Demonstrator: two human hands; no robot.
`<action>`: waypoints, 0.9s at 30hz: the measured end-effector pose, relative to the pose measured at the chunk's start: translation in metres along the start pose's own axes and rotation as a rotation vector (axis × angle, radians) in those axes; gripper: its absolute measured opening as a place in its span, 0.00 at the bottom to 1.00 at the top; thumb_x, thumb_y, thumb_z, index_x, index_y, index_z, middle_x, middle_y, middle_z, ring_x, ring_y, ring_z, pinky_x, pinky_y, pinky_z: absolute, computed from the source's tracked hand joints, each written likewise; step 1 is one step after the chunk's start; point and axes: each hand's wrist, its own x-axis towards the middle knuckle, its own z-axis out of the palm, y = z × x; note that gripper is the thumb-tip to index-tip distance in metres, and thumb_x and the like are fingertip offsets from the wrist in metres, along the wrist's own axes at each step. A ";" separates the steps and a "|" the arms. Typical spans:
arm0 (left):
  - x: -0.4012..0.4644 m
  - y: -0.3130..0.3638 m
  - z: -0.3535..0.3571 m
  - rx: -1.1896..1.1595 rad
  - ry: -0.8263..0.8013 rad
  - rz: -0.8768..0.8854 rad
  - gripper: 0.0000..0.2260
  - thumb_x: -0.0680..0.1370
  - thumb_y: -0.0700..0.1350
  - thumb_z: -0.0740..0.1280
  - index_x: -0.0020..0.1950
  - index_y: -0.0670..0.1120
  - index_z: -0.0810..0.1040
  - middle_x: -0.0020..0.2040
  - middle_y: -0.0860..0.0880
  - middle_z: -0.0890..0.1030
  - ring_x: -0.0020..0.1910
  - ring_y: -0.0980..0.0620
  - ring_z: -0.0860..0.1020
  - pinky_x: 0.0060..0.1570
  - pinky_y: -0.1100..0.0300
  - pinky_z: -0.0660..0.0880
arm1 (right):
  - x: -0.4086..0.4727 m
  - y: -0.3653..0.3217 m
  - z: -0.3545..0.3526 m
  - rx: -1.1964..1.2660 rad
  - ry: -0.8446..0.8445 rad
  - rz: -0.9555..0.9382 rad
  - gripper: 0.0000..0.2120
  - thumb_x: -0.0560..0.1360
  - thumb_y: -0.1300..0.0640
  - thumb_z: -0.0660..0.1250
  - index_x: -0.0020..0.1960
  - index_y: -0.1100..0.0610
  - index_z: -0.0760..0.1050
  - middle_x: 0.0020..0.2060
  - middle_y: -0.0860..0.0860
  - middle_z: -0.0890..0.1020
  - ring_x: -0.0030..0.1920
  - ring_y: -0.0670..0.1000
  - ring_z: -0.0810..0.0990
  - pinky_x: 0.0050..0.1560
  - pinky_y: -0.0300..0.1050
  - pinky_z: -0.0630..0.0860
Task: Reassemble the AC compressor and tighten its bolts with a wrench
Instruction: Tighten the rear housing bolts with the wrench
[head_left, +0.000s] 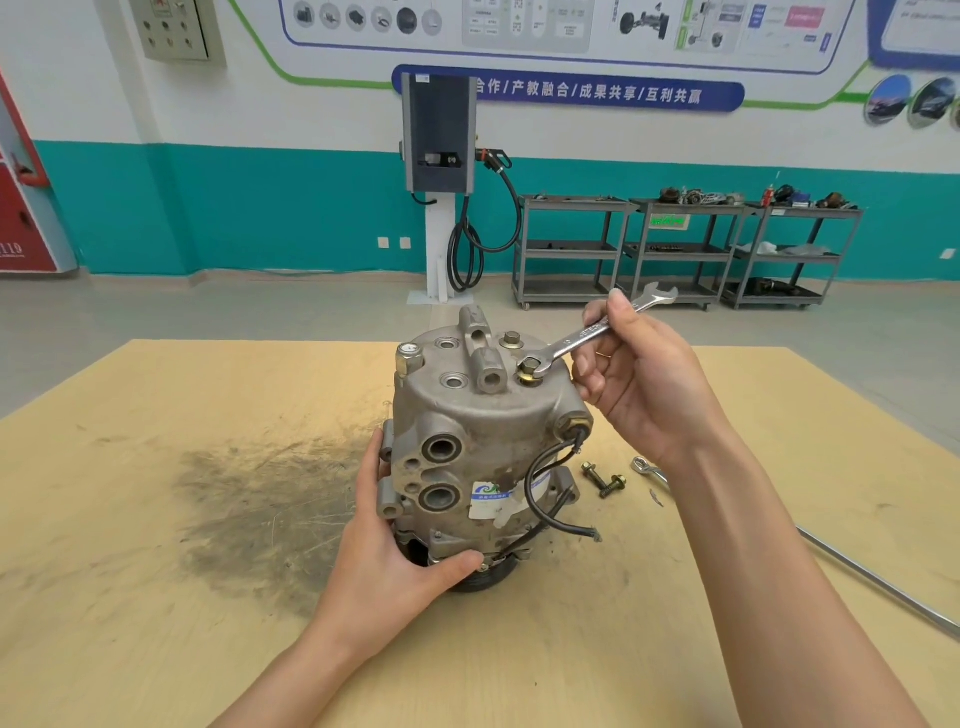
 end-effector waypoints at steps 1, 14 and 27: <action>0.000 0.000 0.000 0.009 0.001 0.000 0.58 0.56 0.59 0.81 0.78 0.50 0.53 0.61 0.66 0.78 0.60 0.63 0.78 0.66 0.47 0.73 | 0.000 0.001 0.000 0.004 0.003 0.006 0.14 0.82 0.52 0.55 0.44 0.58 0.72 0.26 0.54 0.77 0.23 0.47 0.72 0.24 0.38 0.73; 0.003 0.000 0.002 -0.010 0.023 -0.027 0.55 0.56 0.60 0.80 0.77 0.55 0.55 0.63 0.64 0.78 0.61 0.65 0.77 0.62 0.64 0.72 | -0.007 0.004 0.008 -0.380 0.108 -0.702 0.10 0.80 0.56 0.60 0.41 0.57 0.70 0.25 0.44 0.73 0.22 0.48 0.70 0.25 0.36 0.66; 0.003 0.007 0.001 -0.046 0.028 -0.105 0.47 0.56 0.65 0.77 0.61 0.82 0.47 0.60 0.79 0.70 0.61 0.77 0.70 0.50 0.85 0.63 | -0.024 -0.001 0.043 -1.301 -0.004 -1.229 0.17 0.77 0.54 0.68 0.34 0.64 0.76 0.25 0.52 0.75 0.24 0.52 0.71 0.21 0.48 0.69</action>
